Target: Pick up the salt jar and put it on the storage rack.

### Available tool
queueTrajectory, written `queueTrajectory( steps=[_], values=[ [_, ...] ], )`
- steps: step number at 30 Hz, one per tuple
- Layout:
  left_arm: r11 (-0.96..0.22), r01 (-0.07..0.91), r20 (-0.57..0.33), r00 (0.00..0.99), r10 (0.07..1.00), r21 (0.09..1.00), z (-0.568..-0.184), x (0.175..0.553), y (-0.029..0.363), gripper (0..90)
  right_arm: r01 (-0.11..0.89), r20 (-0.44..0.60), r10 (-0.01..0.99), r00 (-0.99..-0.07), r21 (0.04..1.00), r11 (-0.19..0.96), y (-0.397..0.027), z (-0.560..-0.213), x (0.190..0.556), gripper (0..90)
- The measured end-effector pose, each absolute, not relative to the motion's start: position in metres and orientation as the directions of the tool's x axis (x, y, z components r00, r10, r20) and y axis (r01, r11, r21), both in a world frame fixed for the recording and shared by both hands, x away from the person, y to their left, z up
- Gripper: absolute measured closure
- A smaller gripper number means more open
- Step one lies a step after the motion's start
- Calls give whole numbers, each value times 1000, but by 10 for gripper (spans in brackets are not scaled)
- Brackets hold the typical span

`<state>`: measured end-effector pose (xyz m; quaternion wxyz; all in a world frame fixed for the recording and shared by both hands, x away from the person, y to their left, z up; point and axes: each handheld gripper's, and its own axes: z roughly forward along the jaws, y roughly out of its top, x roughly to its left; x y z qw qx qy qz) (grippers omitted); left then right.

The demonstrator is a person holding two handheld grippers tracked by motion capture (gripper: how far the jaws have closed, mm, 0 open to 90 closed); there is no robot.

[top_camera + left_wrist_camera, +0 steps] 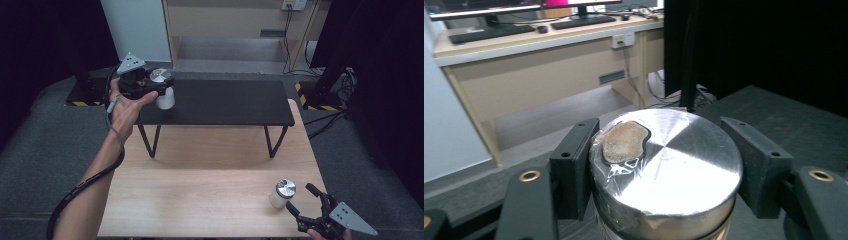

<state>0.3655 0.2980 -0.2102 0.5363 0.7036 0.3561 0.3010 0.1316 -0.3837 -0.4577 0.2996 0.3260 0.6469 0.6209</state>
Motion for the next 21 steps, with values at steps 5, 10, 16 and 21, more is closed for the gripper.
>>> queueTrajectory(
  steps=[5, 10, 16, 21],
  values=[
    [-156, 191, 26, 549, 835, 969, -217, 372, 299, 336, 49, 18, 795, -607, 999, 14, -384, -458, 132, 98],
    [-153, 200, 20, 544, 839, 968, -224, 376, 298, 336, 49, 19, 794, -607, 999, 14, -384, -458, 132, 98],
    [-163, 214, 20, 548, 836, 963, -230, 381, 296, 337, 51, 20, 794, -608, 999, 14, -384, -458, 132, 99],
    [-154, 213, 13, 548, 836, 965, -233, 382, 298, 352, 52, 18, 793, -609, 999, 17, -384, -458, 132, 99]
  ],
)
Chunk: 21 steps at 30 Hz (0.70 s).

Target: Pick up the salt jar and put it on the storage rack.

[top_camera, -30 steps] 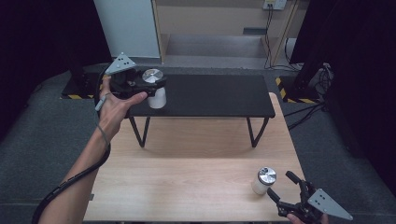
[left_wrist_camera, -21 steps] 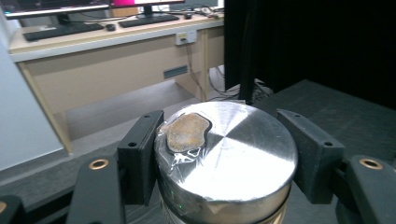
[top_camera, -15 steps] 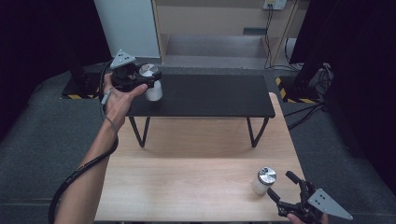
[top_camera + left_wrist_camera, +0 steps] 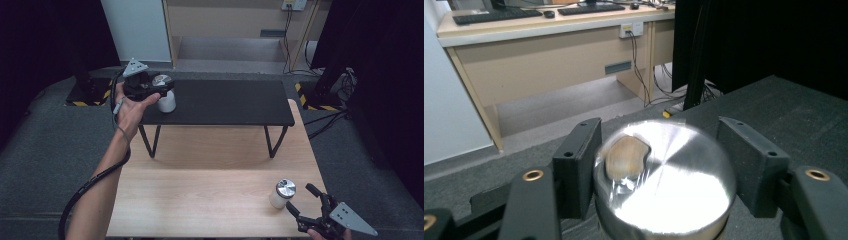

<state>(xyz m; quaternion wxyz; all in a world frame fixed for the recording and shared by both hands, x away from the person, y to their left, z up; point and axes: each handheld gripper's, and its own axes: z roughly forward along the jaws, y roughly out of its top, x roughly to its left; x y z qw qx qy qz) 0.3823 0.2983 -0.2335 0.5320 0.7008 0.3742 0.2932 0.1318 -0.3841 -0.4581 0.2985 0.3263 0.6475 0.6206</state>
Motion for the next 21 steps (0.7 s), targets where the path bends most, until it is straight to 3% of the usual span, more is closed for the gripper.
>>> queueTrajectory(
  steps=[10, 15, 21],
  values=[
    [-155, 204, 18, 551, 834, 967, -236, 382, 299, 349, 52, 19, 790, -613, 998, 17, -384, -458, 132, 99],
    [-118, 208, -14, 542, 840, 971, -226, 380, 301, 117, 52, 17, 788, -616, 998, 19, -384, -458, 132, 99],
    [-124, 179, 4, 552, 834, 976, -204, 372, 305, 59, 50, 14, 787, -617, 999, 21, -383, -457, 132, 99]
  ],
)
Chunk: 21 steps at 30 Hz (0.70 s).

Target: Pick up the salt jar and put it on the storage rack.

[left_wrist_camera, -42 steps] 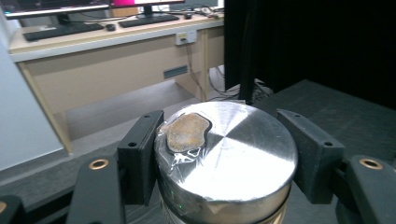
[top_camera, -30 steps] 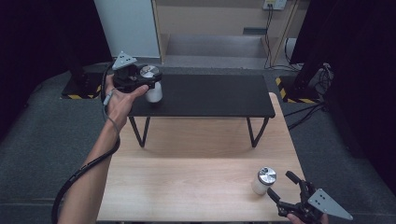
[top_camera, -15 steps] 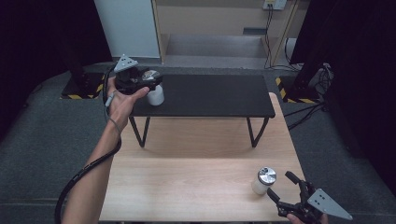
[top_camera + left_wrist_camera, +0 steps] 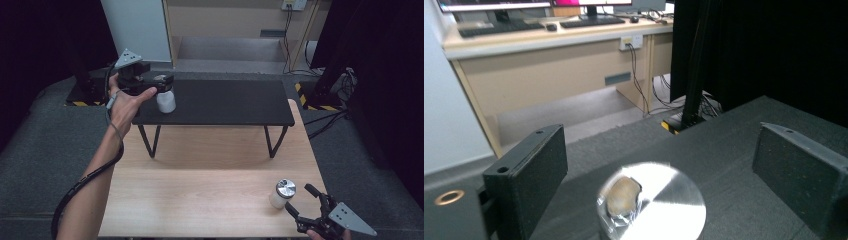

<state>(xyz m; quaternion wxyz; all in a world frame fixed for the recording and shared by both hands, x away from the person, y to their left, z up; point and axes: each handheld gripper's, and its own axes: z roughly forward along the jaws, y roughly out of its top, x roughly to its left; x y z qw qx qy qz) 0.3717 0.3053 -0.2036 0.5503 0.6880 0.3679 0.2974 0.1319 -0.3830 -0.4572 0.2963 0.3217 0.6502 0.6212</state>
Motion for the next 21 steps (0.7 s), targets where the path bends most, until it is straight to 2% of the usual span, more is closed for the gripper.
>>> queueTrajectory(
  steps=[10, 21],
  values=[
    [-211, 178, 57, 619, 783, 961, -170, 354, 317, 50, 47, 13, 785, -620, 999, 21, -383, -457, 132, 99],
    [-243, 138, 86, 682, 726, 960, -165, 324, 332, 51, 46, 8, 783, -622, 999, 27, -381, -456, 132, 99]
  ],
)
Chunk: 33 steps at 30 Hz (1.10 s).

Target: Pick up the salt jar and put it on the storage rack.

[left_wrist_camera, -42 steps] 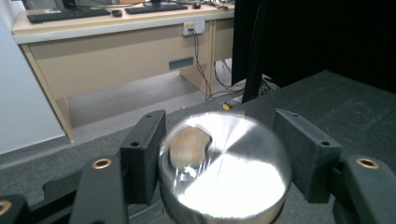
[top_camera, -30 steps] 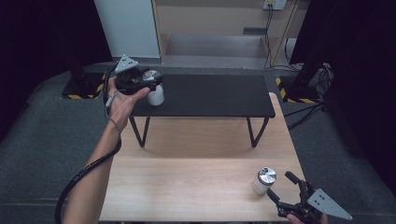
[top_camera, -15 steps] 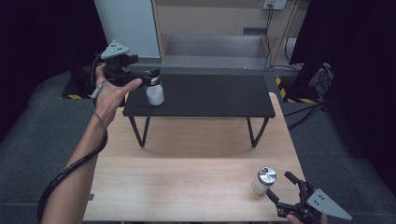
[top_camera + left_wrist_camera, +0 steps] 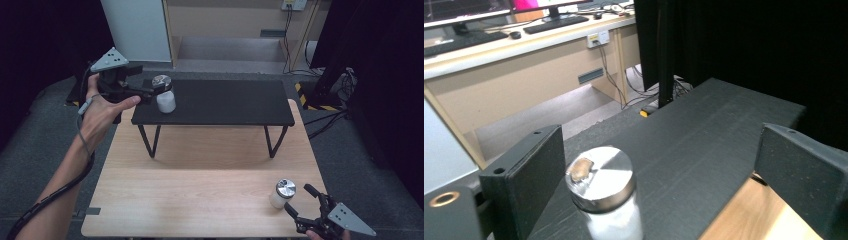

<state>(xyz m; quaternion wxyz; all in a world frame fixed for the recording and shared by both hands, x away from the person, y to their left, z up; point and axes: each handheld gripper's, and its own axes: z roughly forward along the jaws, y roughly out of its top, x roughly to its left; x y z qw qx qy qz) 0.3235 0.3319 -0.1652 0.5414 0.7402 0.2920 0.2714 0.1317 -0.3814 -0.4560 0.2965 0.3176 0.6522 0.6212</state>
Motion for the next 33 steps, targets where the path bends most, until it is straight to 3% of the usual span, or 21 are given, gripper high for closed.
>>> queueTrajectory(
  steps=[17, 26, 33],
  values=[
    [-217, 80, 75, 778, 624, 973, -202, 295, 354, 58, 50, 4, 783, -622, 998, 34, -380, -455, 132, 99],
    [-261, 84, 101, 778, 620, 962, -227, 284, 357, 58, 53, 3, 781, -624, 998, 38, -380, -455, 132, 99],
    [-236, 103, 72, 770, 634, 966, -247, 275, 358, 59, 55, 3, 779, -626, 998, 41, -379, -455, 133, 100]
  ],
)
